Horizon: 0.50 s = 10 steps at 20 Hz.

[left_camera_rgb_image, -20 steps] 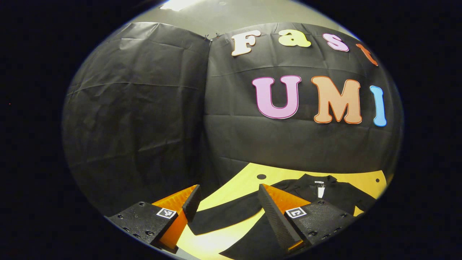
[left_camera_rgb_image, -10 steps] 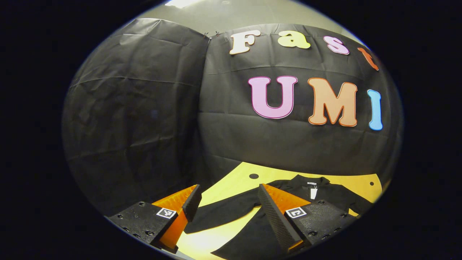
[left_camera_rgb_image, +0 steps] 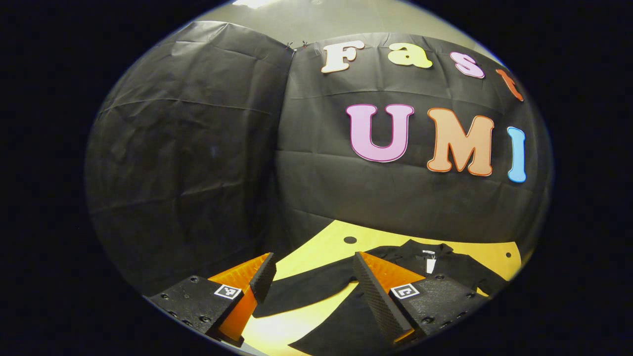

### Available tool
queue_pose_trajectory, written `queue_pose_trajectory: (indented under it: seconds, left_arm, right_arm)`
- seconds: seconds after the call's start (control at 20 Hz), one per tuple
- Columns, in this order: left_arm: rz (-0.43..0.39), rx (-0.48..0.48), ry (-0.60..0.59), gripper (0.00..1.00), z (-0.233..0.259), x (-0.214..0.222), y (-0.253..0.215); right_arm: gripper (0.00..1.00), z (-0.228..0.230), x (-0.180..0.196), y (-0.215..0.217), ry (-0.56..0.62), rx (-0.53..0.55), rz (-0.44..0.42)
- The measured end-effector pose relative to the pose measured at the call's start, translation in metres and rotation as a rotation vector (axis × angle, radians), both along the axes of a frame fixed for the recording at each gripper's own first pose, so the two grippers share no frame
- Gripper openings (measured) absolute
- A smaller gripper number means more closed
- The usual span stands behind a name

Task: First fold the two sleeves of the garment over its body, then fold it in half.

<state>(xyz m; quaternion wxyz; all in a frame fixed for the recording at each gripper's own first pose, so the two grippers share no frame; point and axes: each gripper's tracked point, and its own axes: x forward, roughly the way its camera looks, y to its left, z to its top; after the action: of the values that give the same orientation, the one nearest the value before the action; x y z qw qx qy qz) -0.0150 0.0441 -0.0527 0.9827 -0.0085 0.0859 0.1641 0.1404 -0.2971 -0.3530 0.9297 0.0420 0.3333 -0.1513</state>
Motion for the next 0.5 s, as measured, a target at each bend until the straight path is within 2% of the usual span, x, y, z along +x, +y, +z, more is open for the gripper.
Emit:
queue_pose_trajectory:
  seconds: [0.25,0.3,0.5]
  left_arm:
    - [-0.005,0.003,-0.008,0.93,0.002,-0.003,0.002]
    - [-0.005,-0.003,-0.009,0.93,0.002,-0.004,0.002]
    - [0.004,-0.034,-0.004,0.93,-0.004,-0.008,0.01]
  right_arm:
    - [0.0,0.033,0.015,0.018,-0.065,0.01,0.019]
    - [0.03,0.043,0.021,0.021,-0.082,0.007,0.03]
    - [0.03,0.1,0.049,0.049,-0.171,-0.021,0.085]
